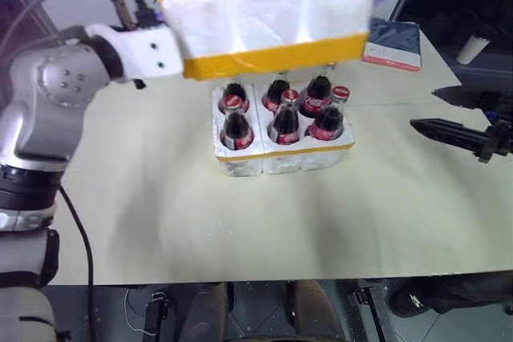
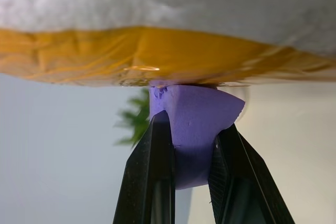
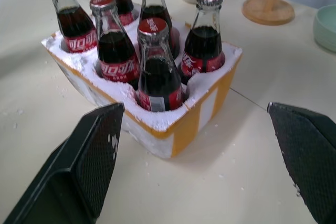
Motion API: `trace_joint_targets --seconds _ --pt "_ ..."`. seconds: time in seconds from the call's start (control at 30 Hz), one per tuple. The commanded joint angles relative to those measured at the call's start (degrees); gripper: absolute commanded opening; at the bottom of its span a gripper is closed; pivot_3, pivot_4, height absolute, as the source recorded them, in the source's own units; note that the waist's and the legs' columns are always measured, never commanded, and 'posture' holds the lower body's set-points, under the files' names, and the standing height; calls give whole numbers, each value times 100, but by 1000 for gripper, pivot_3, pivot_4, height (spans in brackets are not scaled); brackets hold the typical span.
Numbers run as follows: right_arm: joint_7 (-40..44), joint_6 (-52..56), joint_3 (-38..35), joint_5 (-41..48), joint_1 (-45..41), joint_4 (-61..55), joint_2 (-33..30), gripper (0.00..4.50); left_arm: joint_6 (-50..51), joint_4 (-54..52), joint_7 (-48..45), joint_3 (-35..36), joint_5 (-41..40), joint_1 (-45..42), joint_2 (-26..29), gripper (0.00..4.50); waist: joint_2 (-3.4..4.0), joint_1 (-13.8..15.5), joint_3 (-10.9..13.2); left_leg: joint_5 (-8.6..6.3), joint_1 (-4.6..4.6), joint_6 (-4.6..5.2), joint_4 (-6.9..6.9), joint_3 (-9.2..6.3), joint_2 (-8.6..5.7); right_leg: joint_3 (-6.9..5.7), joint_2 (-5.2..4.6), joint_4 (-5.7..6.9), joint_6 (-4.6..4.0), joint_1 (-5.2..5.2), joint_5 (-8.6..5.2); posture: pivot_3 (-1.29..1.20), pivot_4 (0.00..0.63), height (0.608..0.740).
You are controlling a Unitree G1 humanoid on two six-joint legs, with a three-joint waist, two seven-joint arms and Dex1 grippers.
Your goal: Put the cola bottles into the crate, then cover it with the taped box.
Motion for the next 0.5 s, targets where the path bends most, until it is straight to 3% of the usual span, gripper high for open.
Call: trace_joint_targets --seconds 0.03,0.17,0.37,0.5 --pt "-72 -125 -201 -6 5 -101 75 4500 198 -509 -352 24 145 120 198 266 0 -8 0 0 1 0 0 0 0 0 0 0 0 0 0 0 150 739" --pt "-99 -200 -258 -46 130 -145 197 4500 630 -1283 -715 -16 31 417 67 266 0 6 0 0 2 0 0 0 0 0 0 -1 0 3 0 0 150 739" --pt "-168 -328 -210 -79 132 -81 331 4500 379 -1432 -820 -140 452 732 292 266 -1 20 0 0 3 0 4 -2 0 0 1 -3 0 7 -1 0 150 739" --pt "-176 -410 -168 -118 143 -52 406 4500 142 -1439 -789 -132 590 837 359 2141 0 23 0 0 3 0 4 -2 0 0 1 -3 -1 7 -1 0 150 739"
